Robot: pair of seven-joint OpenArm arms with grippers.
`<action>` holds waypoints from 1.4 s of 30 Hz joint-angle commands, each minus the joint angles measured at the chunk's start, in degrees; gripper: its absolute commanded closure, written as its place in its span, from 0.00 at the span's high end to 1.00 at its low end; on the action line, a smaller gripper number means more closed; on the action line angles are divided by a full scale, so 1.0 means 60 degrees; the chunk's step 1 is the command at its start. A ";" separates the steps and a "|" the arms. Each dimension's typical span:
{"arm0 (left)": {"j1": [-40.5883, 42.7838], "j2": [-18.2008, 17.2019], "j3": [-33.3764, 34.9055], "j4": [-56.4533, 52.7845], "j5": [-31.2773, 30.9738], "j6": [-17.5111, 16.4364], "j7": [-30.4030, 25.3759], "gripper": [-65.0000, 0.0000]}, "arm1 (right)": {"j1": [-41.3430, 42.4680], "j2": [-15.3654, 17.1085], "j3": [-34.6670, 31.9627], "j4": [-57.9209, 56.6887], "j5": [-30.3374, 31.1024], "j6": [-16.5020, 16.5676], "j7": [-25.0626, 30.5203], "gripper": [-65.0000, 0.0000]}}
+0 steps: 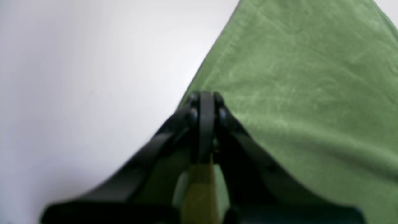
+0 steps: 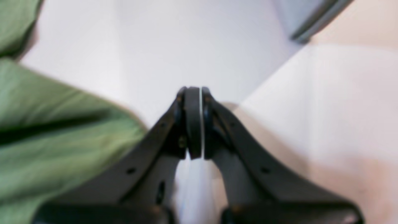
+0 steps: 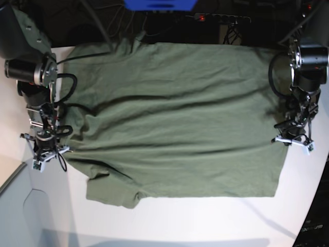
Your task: Layout the t-shirt on the table in an organized manner, then fold the t-shirt properly
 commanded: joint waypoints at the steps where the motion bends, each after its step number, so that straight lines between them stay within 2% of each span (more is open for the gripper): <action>1: 0.0223 -0.0070 0.0024 -0.0164 0.0253 0.0406 0.1127 0.00 | 0.0436 0.0019 0.0003 0.0152 0.0042 -0.0114 0.0449 0.00; 3: 0.0209 -0.0070 0.0010 -0.0164 0.0253 0.0377 0.1127 0.00 | 0.0685 -0.0010 0.0003 0.0108 0.0042 -0.0158 0.0567 0.00; 6: 0.0106 -0.0055 0.0010 -0.0047 0.0253 0.0377 0.1127 0.00 | 0.1037 -0.0054 0.0018 0.0094 0.0042 -0.0128 0.0127 0.00; 11: -0.0011 -0.0041 0.0010 0.1213 0.0239 0.0406 0.1346 0.02 | 0.1447 -0.0289 0.0018 0.0167 0.0042 0.0970 -0.1060 0.01; 14: 0.0004 -0.0070 -0.0166 0.2297 0.0239 0.0347 0.2299 0.07 | 0.1418 -0.0289 0.0018 0.0167 0.0042 0.1234 -0.1397 0.01; 19: 0.0839 -0.0041 -0.1617 0.4964 0.0239 0.0333 0.4174 0.07 | 0.0788 -0.0303 0.0033 0.0401 0.0056 0.1688 -0.1411 0.00; 22: 0.1659 0.0194 -0.2379 0.6649 0.0239 0.0333 0.4951 0.07 | -0.0018 -0.0567 0.0033 0.1530 0.0056 0.1806 -0.1411 0.00; 25: 0.2626 0.0428 -0.3067 0.8304 0.0239 0.0333 0.5493 0.07 | -0.1161 -0.0772 0.0018 0.3478 0.0056 0.1806 -0.1543 0.00; 30: 0.4223 0.1014 -0.3902 1.0326 0.0283 0.0333 0.6343 0.07 | -0.2978 -0.1124 0.0033 0.7053 0.0056 0.1806 -0.3023 0.00; 33: 0.5146 0.1307 -0.4064 1.0722 0.0312 0.0333 0.6343 0.07 | -0.3476 -0.1358 0.0033 0.8035 0.0056 0.1806 -0.3814 0.00; 35: 0.5601 0.1381 -0.4049 1.0663 0.0327 0.0333 0.6328 0.07 | -0.3520 -0.1358 0.0033 0.8021 0.0056 0.1806 -0.4269 0.00; 38: 0.5952 0.1395 -0.4049 1.0151 0.0327 0.0333 0.6313 0.07 | -0.3388 -0.1329 0.0018 0.7390 0.0056 0.1806 -0.4386 0.00; 42: 0.5776 0.1351 -0.3990 0.8993 0.0327 0.0333 0.6079 0.07 | -0.2509 -0.1212 0.0077 0.5940 0.0056 0.1806 -0.4386 0.00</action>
